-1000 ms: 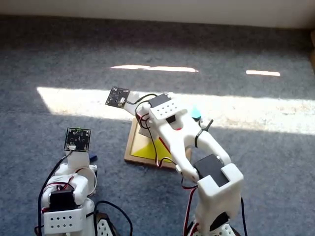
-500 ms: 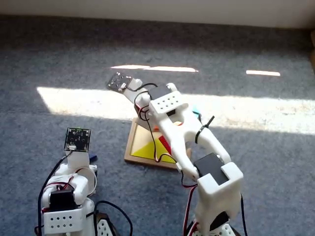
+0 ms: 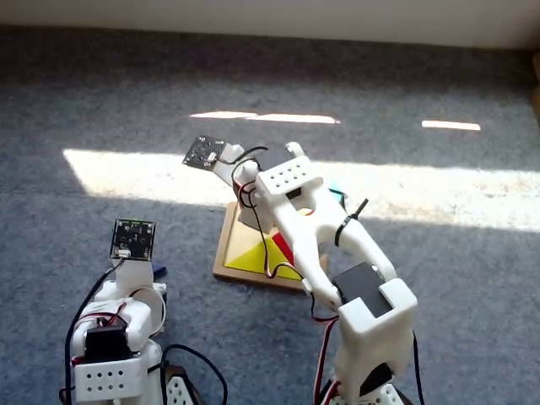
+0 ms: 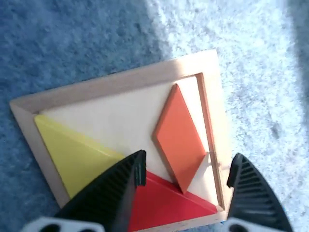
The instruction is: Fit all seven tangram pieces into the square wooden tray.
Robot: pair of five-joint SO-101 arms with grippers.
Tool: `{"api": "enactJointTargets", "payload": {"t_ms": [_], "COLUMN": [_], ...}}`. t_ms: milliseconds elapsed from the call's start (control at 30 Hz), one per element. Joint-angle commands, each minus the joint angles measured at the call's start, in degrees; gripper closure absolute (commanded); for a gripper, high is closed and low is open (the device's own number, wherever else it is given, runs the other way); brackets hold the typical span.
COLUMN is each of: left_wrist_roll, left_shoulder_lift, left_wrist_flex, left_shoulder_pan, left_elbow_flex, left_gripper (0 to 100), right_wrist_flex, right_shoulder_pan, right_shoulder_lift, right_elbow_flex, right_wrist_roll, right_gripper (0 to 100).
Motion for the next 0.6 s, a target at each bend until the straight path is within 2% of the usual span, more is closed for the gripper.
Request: {"api": "enactJointTargets", "payload": {"t_ms": [0, 267, 567], "left_wrist_roll": [-0.4, -0.4, -0.4], "left_shoulder_lift": [-2.3, -2.3, -2.3], "left_wrist_flex": [0.4, 0.4, 0.4], "left_shoulder_pan": [-0.7, -0.7, -0.7], "left_elbow_flex": [1.1, 1.1, 1.1], "left_gripper": [96, 96, 96], "right_wrist_flex": [0.0, 0.1, 0.0], "right_shoulder_pan": [-1.0, -0.7, -0.8], "right_shoulder_lift": [-0.7, 9.9, 10.3], "right_elbow_flex": [-2.5, -3.0, -3.0], "right_wrist_roll": [1.7, 1.7, 1.7], "right_gripper": [76.9, 77.1, 80.0]}}
